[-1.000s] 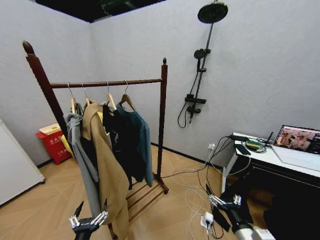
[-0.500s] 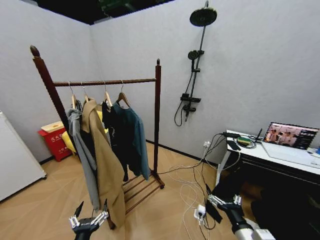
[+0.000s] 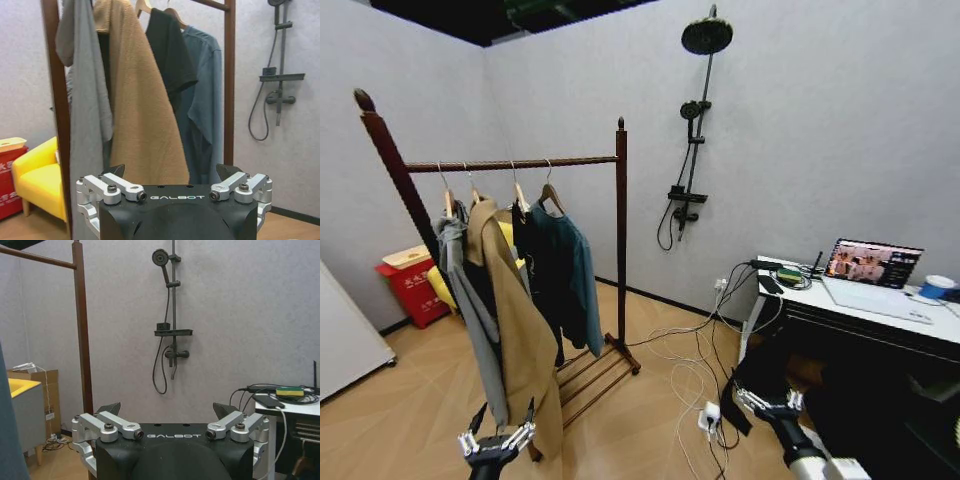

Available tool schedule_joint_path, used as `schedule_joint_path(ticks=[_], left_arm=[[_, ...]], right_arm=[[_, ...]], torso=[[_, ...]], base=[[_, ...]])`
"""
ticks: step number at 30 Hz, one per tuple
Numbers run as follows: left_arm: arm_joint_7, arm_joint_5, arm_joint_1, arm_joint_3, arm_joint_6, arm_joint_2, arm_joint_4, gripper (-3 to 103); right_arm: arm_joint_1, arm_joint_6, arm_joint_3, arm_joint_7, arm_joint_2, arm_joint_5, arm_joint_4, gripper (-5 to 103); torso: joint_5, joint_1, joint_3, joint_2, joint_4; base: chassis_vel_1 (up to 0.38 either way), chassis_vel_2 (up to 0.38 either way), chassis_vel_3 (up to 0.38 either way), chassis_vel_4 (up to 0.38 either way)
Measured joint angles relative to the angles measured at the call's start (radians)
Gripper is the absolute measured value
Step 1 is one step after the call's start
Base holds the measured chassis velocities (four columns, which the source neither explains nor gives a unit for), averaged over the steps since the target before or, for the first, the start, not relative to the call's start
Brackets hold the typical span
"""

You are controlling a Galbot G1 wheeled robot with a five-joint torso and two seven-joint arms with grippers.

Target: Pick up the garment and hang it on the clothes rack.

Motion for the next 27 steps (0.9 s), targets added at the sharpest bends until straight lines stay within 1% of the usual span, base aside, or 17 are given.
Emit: schedule_joint_path(ticks=[11, 27], left_arm=[[0.0, 0.0, 0.0, 0.0, 0.0, 0.0, 0.0, 100], [0.0, 0.0, 0.0, 0.0, 0.0, 0.0, 0.0, 100]], right_arm=[[0.0, 0.0, 0.0, 0.0, 0.0, 0.0, 0.0, 100], [0.0, 0.0, 0.0, 0.0, 0.0, 0.0, 0.0, 100]], torso=[[0.0, 0.0, 0.0, 0.0, 0.0001], [0.0, -0.001, -0.001, -0.001, -0.0001]], base=[[-0.08, -0.093, -0.094, -0.082], [-0.125, -0.129, -0.122, -0.132]])
